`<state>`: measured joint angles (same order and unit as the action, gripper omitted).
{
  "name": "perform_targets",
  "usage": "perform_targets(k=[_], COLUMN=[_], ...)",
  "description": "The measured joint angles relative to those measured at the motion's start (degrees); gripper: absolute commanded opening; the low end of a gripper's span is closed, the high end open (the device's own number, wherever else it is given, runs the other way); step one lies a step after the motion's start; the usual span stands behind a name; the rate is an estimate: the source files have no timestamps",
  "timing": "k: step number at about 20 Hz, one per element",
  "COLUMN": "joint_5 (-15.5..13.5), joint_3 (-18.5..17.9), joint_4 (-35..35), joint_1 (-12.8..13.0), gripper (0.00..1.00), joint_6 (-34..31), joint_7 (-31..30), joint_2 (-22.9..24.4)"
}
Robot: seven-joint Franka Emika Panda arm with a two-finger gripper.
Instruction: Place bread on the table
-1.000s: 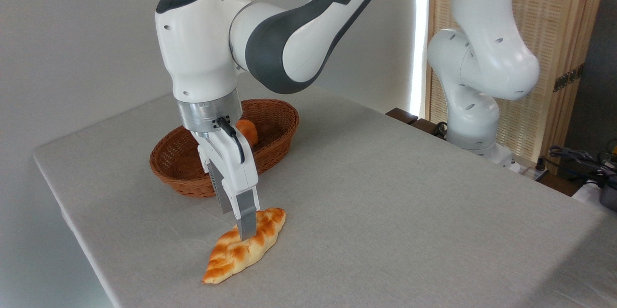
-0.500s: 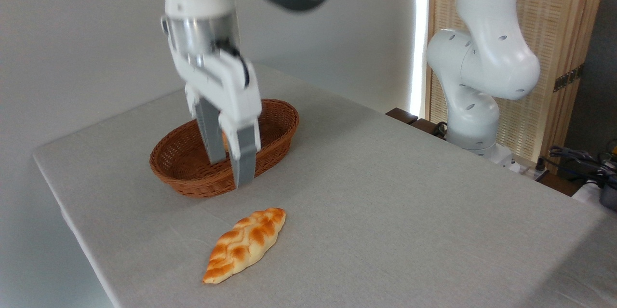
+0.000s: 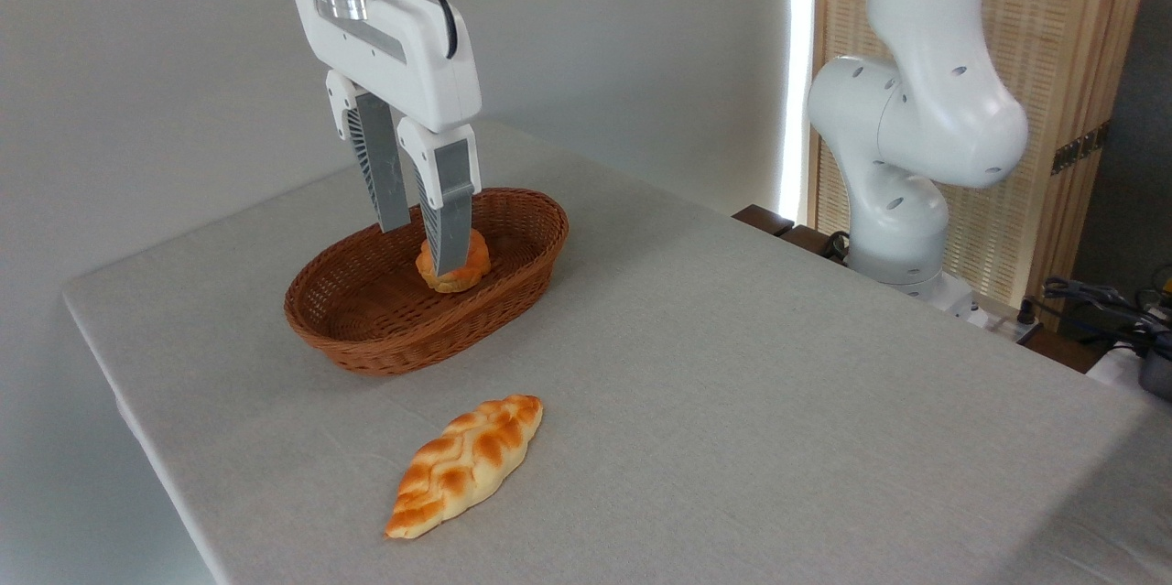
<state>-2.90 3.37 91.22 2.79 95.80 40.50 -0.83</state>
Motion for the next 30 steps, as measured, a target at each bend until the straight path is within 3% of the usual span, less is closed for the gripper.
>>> perform_targets(k=[7,10,13,18,30], joint_5=[1.34,1.38,1.38,1.98,3.21], joint_3=[0.75,-2.68,-4.29,-4.12,-4.58], joint_4=[1.42,2.56,2.74,2.80,2.92], joint_1=[-0.64,1.98,2.78,3.13,3.01], gripper=[1.00,1.00,1.00,1.00,1.00], joint_6=[-0.07,-0.07,-0.08,-0.13,-2.56], joint_7=[0.08,0.15,0.92,3.57,3.30], joint_2=[0.15,1.10,1.67,1.71,1.70])
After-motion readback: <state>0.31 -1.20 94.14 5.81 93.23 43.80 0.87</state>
